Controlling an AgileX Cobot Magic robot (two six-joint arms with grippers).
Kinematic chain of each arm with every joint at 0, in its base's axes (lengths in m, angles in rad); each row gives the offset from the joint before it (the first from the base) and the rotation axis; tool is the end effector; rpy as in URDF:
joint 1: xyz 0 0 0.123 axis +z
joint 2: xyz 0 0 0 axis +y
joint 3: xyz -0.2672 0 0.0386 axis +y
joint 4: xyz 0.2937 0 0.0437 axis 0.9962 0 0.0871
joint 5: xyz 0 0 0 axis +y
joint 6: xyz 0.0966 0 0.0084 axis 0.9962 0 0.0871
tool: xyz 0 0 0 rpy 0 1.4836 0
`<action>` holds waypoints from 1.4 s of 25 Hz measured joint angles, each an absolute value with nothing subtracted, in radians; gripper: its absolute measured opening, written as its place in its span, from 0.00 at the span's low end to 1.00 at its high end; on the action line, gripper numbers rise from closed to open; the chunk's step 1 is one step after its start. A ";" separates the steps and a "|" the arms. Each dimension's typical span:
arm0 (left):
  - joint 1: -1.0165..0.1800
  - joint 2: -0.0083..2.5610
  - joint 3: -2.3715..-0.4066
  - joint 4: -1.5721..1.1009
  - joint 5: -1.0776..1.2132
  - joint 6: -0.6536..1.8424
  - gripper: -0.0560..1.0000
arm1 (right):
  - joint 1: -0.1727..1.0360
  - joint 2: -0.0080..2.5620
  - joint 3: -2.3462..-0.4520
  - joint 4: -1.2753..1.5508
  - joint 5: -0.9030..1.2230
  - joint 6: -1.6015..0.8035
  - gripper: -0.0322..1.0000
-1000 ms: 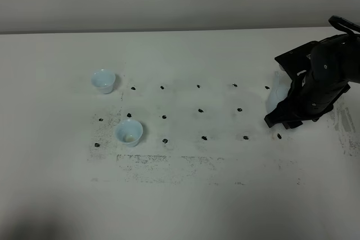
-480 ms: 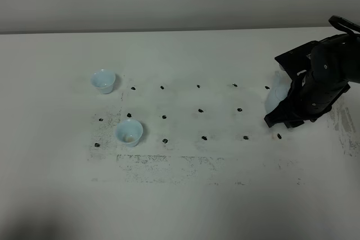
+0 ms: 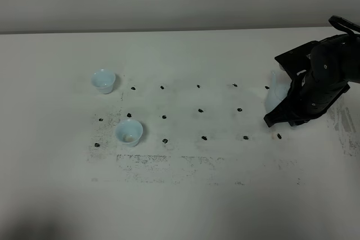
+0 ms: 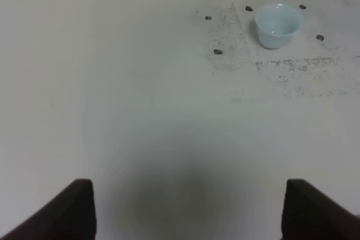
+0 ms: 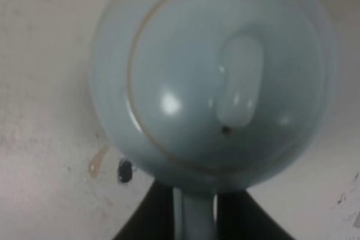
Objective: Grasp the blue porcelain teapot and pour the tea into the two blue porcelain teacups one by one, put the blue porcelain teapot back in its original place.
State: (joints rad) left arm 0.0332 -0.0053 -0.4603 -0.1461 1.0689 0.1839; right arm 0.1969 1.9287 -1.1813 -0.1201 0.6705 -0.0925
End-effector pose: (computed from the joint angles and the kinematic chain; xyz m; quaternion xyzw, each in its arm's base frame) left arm 0.0596 -0.0104 0.2840 0.0667 0.8593 -0.0182 0.5069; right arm 0.3919 0.0708 0.0983 -0.1847 0.9746 -0.0364 0.1216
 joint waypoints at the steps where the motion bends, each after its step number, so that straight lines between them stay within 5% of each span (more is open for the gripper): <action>1: 0.033 -0.005 -0.460 -0.146 1.069 0.184 0.67 | 0.197 1.929 -1.181 -0.120 0.671 -0.093 0.17; 12: 0.033 -0.005 -0.460 -0.146 1.069 0.184 0.67 | 0.197 1.929 -1.181 -0.116 0.671 -0.093 0.08; 35: 0.033 -0.005 -0.460 -0.146 1.069 0.184 0.67 | 0.197 1.929 -1.181 -0.062 0.664 -0.092 0.08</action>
State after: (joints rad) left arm 0.0332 -0.0053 -0.4603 -0.1461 1.0689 0.1839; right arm 0.1969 1.9287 -1.1813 -0.0617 0.6642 -0.0916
